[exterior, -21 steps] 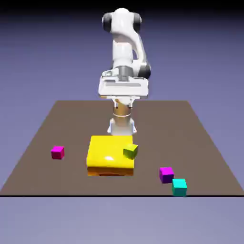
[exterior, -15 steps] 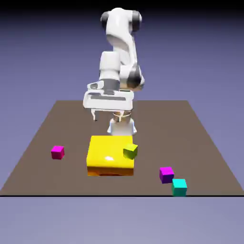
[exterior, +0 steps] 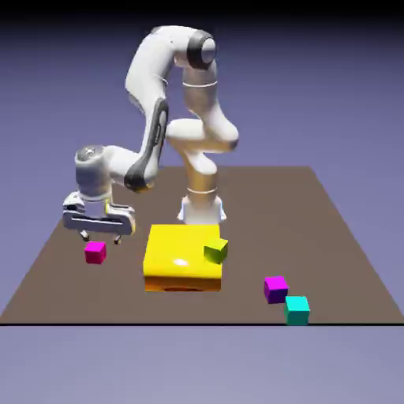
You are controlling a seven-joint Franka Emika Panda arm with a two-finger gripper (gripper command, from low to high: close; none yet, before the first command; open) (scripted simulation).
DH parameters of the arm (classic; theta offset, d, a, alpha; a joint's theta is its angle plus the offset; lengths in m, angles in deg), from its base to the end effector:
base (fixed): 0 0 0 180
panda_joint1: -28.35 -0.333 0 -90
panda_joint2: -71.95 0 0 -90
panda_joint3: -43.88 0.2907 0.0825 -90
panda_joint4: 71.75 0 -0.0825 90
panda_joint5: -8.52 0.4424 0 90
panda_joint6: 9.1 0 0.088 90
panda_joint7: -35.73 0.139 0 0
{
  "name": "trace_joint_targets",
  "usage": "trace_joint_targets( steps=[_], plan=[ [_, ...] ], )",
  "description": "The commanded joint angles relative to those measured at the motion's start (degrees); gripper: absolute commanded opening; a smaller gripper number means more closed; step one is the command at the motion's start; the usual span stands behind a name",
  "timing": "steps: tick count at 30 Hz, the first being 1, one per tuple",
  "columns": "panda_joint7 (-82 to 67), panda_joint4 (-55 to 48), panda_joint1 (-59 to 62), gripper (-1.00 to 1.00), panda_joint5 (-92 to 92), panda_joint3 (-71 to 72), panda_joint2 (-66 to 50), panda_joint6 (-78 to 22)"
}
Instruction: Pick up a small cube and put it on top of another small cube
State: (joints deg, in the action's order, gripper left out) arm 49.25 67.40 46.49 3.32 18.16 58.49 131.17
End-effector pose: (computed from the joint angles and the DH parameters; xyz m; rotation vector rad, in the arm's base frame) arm 0.3368 -0.3519 0.0994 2.7076 -1.3498 -0.3479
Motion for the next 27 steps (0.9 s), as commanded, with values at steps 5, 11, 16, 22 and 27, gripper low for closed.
trace_joint_targets(
  steps=[5, 11, 16, 22, 27],
  plan=[
    [-4.0, -1.27, 4.27, 0.0, 2.18, 0.42, -10.38, 4.15],
    [-3.7, -1.37, 3.77, -1.0, 1.69, -0.06, -9.15, 2.85],
    [1.45, -2.02, -3.36, -1.0, -0.34, 2.92, 0.35, -7.44],
    [10.95, -2.51, -15.49, -1.0, -0.13, 15.38, 10.65, -18.88],
    [18.87, -2.93, -25.6, -1.0, 0.05, 25.76, 19.23, -28.41]
  ],
)
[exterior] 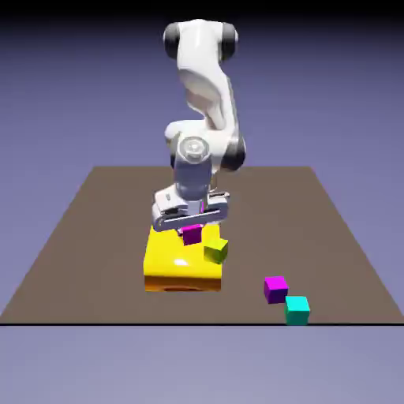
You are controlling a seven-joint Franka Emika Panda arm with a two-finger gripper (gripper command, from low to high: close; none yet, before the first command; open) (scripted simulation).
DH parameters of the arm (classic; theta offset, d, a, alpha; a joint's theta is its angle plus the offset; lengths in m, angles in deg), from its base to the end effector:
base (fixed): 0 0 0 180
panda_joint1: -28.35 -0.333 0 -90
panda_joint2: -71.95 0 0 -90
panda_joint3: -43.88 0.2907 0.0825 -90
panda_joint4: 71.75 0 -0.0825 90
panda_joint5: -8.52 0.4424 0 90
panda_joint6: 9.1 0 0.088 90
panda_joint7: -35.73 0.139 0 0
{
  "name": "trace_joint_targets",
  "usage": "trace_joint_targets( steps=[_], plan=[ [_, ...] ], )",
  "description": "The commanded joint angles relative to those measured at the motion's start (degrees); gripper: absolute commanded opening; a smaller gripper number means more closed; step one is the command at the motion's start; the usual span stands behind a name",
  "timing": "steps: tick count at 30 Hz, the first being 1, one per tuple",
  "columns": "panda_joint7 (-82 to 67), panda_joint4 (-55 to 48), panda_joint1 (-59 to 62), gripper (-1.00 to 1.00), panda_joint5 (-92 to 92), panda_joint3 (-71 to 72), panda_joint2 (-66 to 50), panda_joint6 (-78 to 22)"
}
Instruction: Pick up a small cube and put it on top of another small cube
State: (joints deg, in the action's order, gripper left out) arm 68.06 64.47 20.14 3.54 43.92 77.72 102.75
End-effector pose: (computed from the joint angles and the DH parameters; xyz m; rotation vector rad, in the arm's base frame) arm 0.4785 0.0609 0.2467 2.8795 -0.5459 -0.4117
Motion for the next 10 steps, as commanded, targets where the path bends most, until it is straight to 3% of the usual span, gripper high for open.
trace_joint_targets(
  steps=[1, 7, 8, 10],
  plan=[
    [0.41, -0.02, 0.3, -1.0, -0.17, 0.45, 0.37, -0.4],
    [1.04, 6.37, 0.67, -1.0, -1.04, 0.06, -4.15, 10.51],
    [1.04, 6.37, 0.67, 1.0, -1.04, 0.06, -4.15, 10.51],
    [0.9, 4.91, 0.59, 1.0, -0.84, 0.15, -3.12, 8.02]
  ],
)
